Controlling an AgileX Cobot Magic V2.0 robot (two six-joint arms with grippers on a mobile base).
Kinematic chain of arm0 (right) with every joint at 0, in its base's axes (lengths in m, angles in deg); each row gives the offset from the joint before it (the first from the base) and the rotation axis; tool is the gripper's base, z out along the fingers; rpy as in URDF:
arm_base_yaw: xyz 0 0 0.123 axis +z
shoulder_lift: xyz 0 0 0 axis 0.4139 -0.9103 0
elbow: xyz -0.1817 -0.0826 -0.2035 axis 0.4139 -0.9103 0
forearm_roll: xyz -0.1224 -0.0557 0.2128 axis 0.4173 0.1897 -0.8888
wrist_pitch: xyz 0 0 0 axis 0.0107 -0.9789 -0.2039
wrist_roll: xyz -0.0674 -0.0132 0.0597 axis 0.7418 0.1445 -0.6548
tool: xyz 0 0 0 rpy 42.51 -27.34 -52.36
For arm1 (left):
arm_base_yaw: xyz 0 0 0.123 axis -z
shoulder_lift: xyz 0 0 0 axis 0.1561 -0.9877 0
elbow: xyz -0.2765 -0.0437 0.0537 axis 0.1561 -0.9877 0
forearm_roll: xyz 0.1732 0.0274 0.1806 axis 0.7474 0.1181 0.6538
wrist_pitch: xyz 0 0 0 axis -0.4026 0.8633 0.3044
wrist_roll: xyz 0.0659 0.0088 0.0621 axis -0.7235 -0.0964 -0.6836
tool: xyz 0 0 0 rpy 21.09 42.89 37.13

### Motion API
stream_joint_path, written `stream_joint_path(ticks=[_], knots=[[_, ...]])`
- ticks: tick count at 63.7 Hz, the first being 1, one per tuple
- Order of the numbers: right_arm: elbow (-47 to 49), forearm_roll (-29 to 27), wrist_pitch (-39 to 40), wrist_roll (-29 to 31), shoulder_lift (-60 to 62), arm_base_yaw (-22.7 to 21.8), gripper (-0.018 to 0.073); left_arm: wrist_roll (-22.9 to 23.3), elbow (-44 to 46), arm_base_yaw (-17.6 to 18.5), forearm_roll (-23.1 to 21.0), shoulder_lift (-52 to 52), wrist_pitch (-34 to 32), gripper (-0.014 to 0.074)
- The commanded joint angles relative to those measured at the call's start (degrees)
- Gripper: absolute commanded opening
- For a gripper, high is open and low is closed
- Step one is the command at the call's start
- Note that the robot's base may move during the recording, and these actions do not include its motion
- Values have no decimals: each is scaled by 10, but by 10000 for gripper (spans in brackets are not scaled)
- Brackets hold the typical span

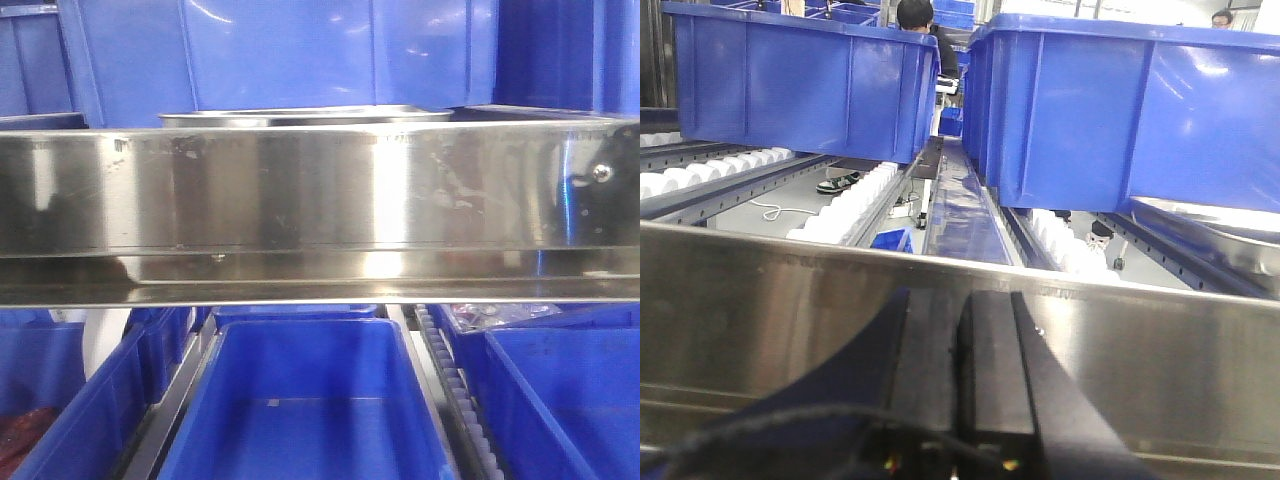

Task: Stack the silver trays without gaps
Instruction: 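Close both grippers on the near rim of the silver tray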

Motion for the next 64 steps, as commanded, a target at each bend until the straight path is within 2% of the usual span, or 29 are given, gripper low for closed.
stream_joint_path(ticks=[1, 38, 50, 54, 58, 64], knots=[[0, 4, 47, 3, 10, 1, 49, -2, 2, 3, -4, 22, -49, -48], [0, 4, 47, 3, 10, 1, 49, -2, 2, 3, -4, 22, -54, -48], [0, 1, 93, 2, 10, 1, 49, -2, 18, 3, -4, 22, -77, -48], [8, -12, 119, -4, 10, 1, 49, -2, 48, 3, -2, 18, -61, -48], [36, -19, 111, -5, 10, 1, 49, -2, 95, 3, 10, 11, -7, -48], [111, -19, 23, -5, 7, 1, 56, -2, 188, 3, 43, -13, 100, -22]])
